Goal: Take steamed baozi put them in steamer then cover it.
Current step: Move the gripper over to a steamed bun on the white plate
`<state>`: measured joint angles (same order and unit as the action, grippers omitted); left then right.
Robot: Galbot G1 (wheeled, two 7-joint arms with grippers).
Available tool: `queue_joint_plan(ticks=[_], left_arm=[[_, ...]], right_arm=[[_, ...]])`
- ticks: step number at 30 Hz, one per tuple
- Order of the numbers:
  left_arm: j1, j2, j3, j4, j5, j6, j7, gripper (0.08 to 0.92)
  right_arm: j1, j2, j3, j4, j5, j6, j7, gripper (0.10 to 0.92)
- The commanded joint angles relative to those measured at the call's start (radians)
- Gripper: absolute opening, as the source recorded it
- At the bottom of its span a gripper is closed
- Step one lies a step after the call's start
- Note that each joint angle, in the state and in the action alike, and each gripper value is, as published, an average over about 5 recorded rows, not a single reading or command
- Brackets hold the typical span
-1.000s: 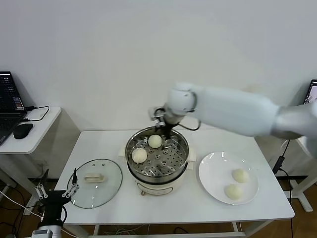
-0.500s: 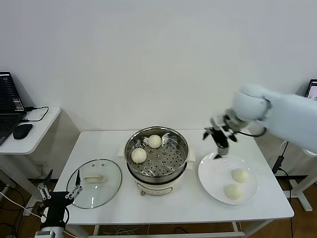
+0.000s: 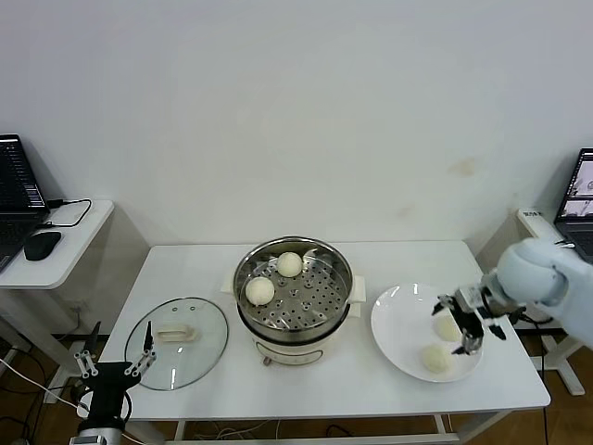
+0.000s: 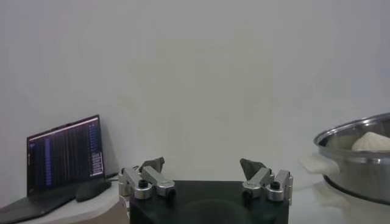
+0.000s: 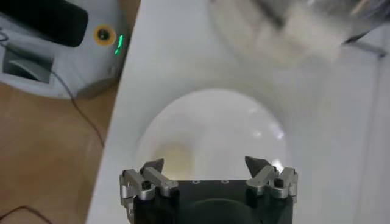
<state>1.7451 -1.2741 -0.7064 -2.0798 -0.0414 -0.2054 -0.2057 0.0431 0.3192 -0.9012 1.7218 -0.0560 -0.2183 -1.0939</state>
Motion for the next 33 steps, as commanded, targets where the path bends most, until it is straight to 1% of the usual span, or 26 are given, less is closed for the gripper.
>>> queue_joint_plan(ticks=[1,11,23,28,33], left_arm=[[0.002,-0.004,0.001,0.003,0.003,-0.001,-0.001,0.823],[0.001,-0.014,0.0,0.004,0.011,-0.001,-0.003,0.823],[-0.003,-0.014,-0.005,0.017,0.01,-0.002,-0.003,0.823],[-0.007,-0.013,-0.004,0.02,0.01,-0.002,-0.003,0.823],[-0.009,-0.013,-0.002,0.022,0.01,-0.002,-0.003,0.823]], right_arm=[[-0.184,-0.034,0.117,-0.009,-0.085,0.023,0.042,0.823],[-0.237,0.088,0.153,-0.122,-0.101,0.018,0.087,0.823],[-0.244,0.152,0.144,-0.209,-0.111,0.013,0.085,0.821],[-0.25,0.162,0.144,-0.217,-0.109,0.007,0.082,0.791],[-0.252,0.167,0.144,-0.22,-0.105,0.002,0.079,0.729]])
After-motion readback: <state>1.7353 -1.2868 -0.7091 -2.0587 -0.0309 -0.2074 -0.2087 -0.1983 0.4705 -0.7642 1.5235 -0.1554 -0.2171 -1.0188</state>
